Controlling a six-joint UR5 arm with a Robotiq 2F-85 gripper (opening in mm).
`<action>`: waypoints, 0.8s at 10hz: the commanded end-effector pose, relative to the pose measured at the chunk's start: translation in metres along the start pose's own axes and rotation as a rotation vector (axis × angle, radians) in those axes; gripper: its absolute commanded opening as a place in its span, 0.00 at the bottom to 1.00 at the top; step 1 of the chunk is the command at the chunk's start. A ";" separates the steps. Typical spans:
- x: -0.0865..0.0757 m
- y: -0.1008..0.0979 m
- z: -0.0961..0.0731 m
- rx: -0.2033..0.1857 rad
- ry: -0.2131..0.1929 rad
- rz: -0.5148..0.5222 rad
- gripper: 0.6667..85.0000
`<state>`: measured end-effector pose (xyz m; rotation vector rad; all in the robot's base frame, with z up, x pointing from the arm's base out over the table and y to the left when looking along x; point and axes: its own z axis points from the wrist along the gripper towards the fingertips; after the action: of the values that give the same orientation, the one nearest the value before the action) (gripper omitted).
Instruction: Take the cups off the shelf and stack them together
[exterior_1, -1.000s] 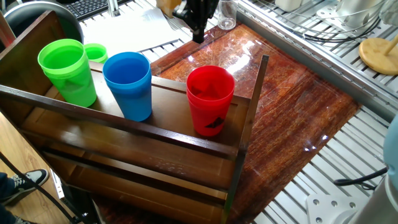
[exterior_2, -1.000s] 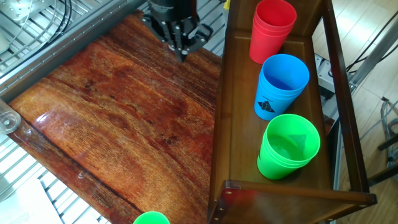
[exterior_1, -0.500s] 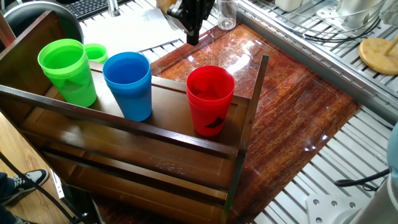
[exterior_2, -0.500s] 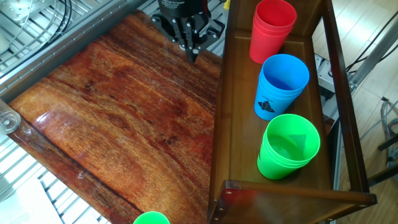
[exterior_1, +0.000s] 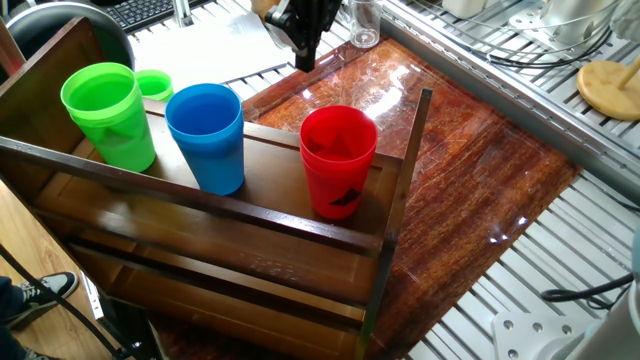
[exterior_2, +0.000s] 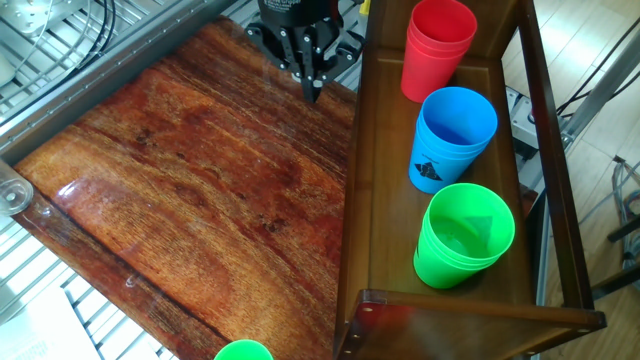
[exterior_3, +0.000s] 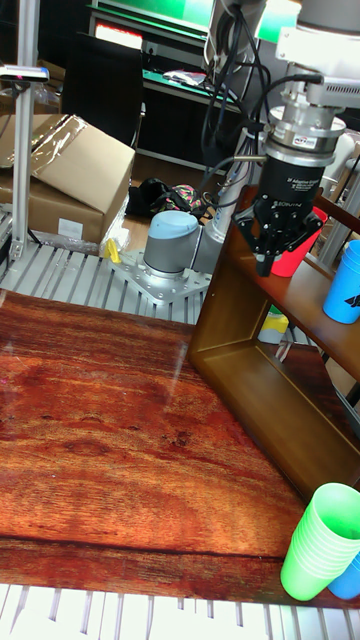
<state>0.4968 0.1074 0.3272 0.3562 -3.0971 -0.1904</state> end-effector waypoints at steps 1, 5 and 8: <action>-0.002 0.005 -0.001 -0.017 -0.011 -0.026 0.01; -0.007 -0.012 -0.002 0.049 -0.029 -0.095 0.01; -0.022 -0.005 -0.002 0.027 -0.088 -0.150 0.01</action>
<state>0.5117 0.1012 0.3267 0.5246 -3.1375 -0.1406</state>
